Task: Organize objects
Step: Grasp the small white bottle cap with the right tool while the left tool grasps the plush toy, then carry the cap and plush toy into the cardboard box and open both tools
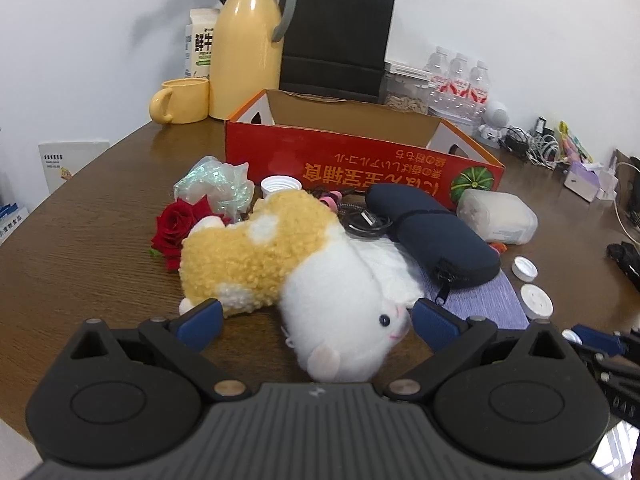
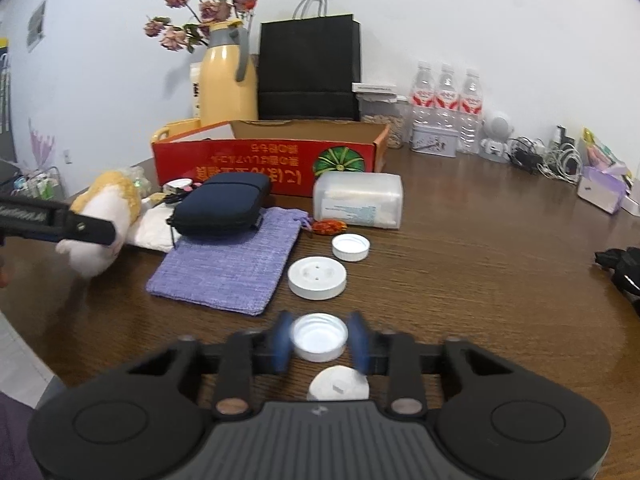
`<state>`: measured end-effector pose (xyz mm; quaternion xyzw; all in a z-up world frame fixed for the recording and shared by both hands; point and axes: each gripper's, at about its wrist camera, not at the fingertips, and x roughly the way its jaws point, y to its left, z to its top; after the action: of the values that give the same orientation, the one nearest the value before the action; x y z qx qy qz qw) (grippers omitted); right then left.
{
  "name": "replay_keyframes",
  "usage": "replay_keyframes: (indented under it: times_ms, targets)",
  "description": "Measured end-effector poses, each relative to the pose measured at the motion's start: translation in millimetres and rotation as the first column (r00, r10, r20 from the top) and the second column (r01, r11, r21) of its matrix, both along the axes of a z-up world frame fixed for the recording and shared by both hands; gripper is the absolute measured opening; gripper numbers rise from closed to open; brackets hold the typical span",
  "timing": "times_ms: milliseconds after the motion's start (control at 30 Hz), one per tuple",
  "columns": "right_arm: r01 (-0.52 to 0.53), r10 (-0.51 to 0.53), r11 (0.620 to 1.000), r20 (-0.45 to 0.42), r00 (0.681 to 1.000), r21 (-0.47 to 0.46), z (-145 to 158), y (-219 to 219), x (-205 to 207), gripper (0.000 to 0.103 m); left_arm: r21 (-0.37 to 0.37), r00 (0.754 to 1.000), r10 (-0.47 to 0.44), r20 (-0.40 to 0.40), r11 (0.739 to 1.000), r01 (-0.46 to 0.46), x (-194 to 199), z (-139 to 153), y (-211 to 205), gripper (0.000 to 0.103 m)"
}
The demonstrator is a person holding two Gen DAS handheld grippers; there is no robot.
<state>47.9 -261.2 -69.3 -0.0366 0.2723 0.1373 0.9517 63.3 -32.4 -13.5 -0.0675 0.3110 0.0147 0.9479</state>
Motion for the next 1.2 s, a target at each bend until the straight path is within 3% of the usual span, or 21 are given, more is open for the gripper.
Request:
replay_keyframes:
  times_ms: [300,333,367,433,700,900,1200]
  targets:
    - [-0.026,0.026,1.000,0.003,1.000,0.012,-1.3,4.3,5.6,0.027,-0.079,0.996,0.090,-0.017,0.993,-0.092,16.4,-4.5,4.6,0.099]
    - [-0.028,0.028,0.999,0.003,1.000,0.015,-1.3,5.2,6.3,0.027,-0.095,0.995,0.092,-0.024,0.991,-0.094,17.2,-6.3,6.5,0.089]
    - [-0.029,0.029,0.999,0.004,1.000,0.015,-1.3,6.3,6.8,0.027,-0.105,0.995,0.092,-0.031,0.990,-0.095,17.5,-8.1,8.3,0.071]
    - [-0.032,0.032,0.999,0.006,0.999,0.019,-0.8,7.9,7.0,0.027,-0.126,0.996,0.076,-0.041,0.989,-0.080,16.9,-11.0,10.9,0.055]
    - [-0.033,0.032,0.999,0.035,0.999,0.022,7.2,12.2,4.1,0.027,-0.087,0.999,0.041,0.030,0.995,-0.038,-5.7,-1.2,14.9,0.050]
    - [-0.047,0.045,0.998,0.082,0.996,0.029,22.1,16.3,3.5,0.027,-0.061,0.994,0.000,0.105,0.998,0.007,-19.5,22.8,16.1,0.050]
    - [-0.077,0.071,0.997,0.200,0.977,0.018,64.2,29.8,33.1,0.027,-0.014,0.971,-0.101,0.217,0.994,0.107,17.7,79.4,9.4,0.050]
